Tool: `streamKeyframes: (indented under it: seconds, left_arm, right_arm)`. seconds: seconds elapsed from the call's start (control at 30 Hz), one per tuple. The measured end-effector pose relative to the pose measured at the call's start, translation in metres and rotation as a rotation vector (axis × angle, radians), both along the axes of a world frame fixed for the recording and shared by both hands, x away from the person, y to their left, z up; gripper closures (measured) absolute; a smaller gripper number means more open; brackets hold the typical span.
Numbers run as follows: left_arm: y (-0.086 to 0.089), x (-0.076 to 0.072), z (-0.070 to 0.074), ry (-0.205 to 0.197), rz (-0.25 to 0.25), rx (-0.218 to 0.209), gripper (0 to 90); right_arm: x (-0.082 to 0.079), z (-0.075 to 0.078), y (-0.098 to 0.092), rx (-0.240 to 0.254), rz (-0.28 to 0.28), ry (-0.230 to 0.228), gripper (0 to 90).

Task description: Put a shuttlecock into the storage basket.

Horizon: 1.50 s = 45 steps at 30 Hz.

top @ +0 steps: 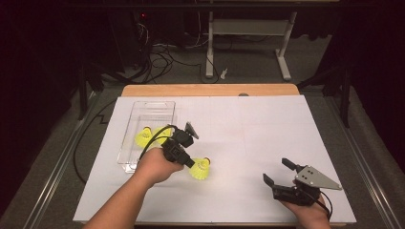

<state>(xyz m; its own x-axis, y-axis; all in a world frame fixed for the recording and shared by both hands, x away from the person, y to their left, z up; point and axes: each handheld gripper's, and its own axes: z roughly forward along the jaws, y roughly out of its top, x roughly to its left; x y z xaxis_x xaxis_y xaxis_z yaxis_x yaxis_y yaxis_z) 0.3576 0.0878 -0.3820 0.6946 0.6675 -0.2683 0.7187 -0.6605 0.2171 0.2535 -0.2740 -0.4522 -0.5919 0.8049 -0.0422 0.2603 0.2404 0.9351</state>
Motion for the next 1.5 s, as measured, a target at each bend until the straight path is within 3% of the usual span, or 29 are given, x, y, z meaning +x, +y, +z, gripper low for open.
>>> streamKeyframes:
  seconds: [0.2, 0.4, 0.87, 1.13, 1.5]
  left_arm:
    - [0.007, 0.000, -0.004, 0.006, 0.012, 0.001, 89.2]
    - [0.008, -0.001, -0.002, 0.005, 0.009, -0.011, 89.3]
    - [0.016, -0.002, 0.006, 0.013, 0.006, -0.031, 89.4]
    - [0.025, -0.001, 0.021, 0.015, 0.014, -0.052, 89.6]
    - [0.031, 0.003, 0.035, 0.014, 0.011, -0.035, 89.5]
  right_arm:
    - [0.002, -0.006, 0.001, -0.019, -0.015, 0.012, 11.3]
    - [0.001, -0.005, 0.003, 0.007, -0.021, -0.009, 0.6]
    - [0.002, -0.007, 0.003, 0.002, -0.034, 0.001, 0.3]
    - [0.003, -0.008, 0.003, 0.002, -0.032, 0.013, 0.4]
    - [0.003, -0.008, 0.003, 0.002, -0.026, 0.019, 0.4]
